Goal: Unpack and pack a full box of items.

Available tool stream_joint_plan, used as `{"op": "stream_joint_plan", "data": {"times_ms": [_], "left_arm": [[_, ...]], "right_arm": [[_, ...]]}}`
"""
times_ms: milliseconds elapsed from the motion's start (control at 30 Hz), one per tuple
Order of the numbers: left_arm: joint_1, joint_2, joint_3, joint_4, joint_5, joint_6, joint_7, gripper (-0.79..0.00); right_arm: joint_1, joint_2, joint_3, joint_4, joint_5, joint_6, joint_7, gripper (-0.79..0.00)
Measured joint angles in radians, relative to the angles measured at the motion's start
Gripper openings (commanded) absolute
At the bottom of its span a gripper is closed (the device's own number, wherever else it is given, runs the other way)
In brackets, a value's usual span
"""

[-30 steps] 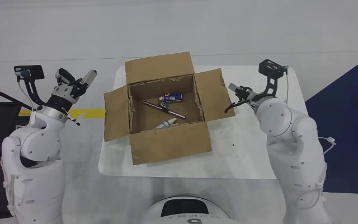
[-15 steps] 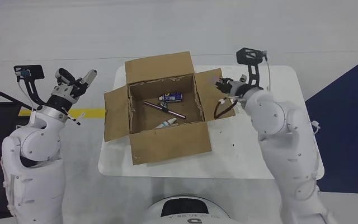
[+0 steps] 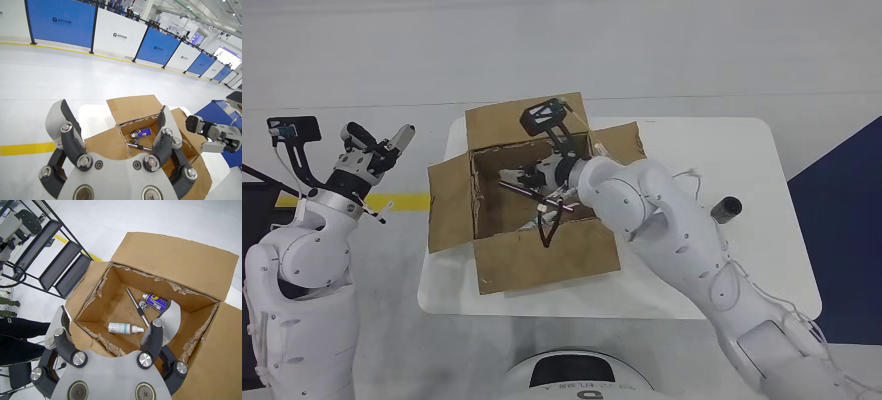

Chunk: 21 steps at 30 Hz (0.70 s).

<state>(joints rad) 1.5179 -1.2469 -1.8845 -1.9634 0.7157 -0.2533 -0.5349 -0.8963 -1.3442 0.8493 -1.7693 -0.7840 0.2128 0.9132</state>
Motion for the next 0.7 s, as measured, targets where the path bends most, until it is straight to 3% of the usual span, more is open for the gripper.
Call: {"op": "stream_joint_plan", "data": {"times_ms": [200,367,533,633,700], "left_arm": [[0.000,0.000,0.000,0.000,0.000,0.000,0.000,0.000],[0.000,0.000,0.000,0.000,0.000,0.000,0.000,0.000],[0.000,0.000,0.000,0.000,0.000,0.000,0.000,0.000],[0.000,0.000,0.000,0.000,0.000,0.000,0.000,0.000],[0.000,0.000,0.000,0.000,0.000,0.000,0.000,0.000]], "right_arm": [[0.000,0.000,-0.007,0.008,-0.007,-0.007,0.007,0.000],[0.098,-0.038,-0.188,0.160,-0.168,-0.070,0.116,0.000],[0.162,-0.086,-0.300,0.326,-0.145,-0.145,0.083,0.000],[0.179,-0.106,-0.330,0.406,-0.171,-0.153,0.043,-0.037],[0.192,-0.118,-0.338,0.451,-0.184,-0.152,0.021,-0.111]]}}
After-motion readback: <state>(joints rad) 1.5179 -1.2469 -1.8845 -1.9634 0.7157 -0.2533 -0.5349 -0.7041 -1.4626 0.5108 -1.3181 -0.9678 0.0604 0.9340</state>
